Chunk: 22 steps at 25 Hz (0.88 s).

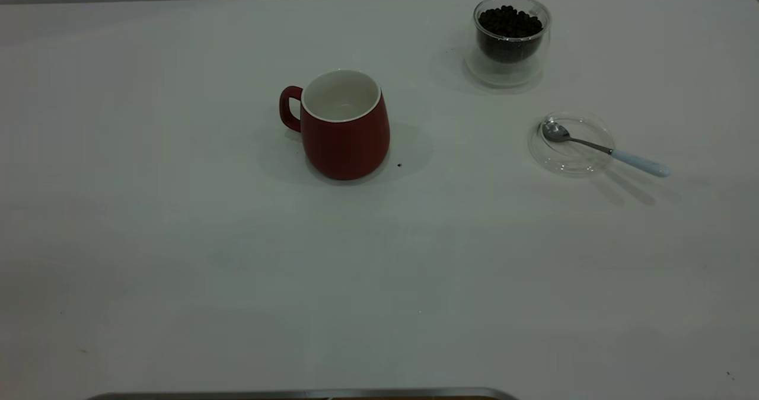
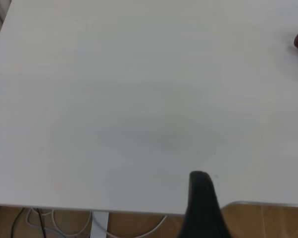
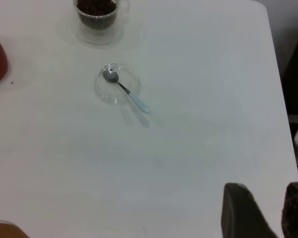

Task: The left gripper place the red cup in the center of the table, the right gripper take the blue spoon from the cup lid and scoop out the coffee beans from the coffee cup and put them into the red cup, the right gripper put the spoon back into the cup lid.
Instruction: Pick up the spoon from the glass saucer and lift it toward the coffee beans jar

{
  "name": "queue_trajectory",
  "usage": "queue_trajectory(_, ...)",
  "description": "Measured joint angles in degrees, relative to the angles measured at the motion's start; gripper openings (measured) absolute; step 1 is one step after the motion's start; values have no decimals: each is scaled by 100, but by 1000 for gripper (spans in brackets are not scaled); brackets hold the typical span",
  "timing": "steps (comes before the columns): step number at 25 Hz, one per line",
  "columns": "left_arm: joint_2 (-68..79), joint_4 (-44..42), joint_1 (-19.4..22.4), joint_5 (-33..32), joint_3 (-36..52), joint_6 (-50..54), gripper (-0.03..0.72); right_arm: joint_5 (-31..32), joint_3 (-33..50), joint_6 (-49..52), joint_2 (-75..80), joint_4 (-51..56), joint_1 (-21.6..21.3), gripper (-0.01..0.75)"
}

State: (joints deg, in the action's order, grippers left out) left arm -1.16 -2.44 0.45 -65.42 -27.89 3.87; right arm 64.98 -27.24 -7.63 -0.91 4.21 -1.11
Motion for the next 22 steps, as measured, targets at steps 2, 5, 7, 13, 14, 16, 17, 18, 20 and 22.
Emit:
queue_trajectory(2, 0, 0, 0, 0, 0, -6, 587, 0, 0, 0, 0, 99, 0, 241)
queue_trajectory(5, 0, 0, 0, 0, 0, -19, 587, -1, 0, 41, 0, 178, 0, 241)
queue_trajectory(7, 0, 0, 0, 0, 0, -13, 587, -6, 0, 76, 0, 262, 0, 241)
queue_trajectory(13, 0, 0, 0, 0, 0, -13, 587, -196, -18, 318, 7, 361, 0, 293)
queue_trajectory(14, 0, 0, 0, 0, 0, -13, 587, -308, -18, 410, 78, 404, 0, 326)
queue_trajectory(16, 0, 0, 0, 0, 0, -13, 587, -558, -28, 559, 363, 512, 0, 414)
queue_trajectory(17, 0, 0, 0, 0, 0, -13, 587, -752, -44, 585, 590, 590, 0, 452)
queue_trajectory(18, 0, 0, 0, 0, 0, -13, 587, -970, -67, 610, 858, 680, 0, 497)
queue_trajectory(20, 0, 0, 0, 0, 0, -9, 587, -1426, -102, 611, 1450, 914, 0, 564)
queue_trajectory(22, 0, 0, 0, 0, 0, -9, 587, -1894, -176, 611, 2146, 1198, 0, 603)
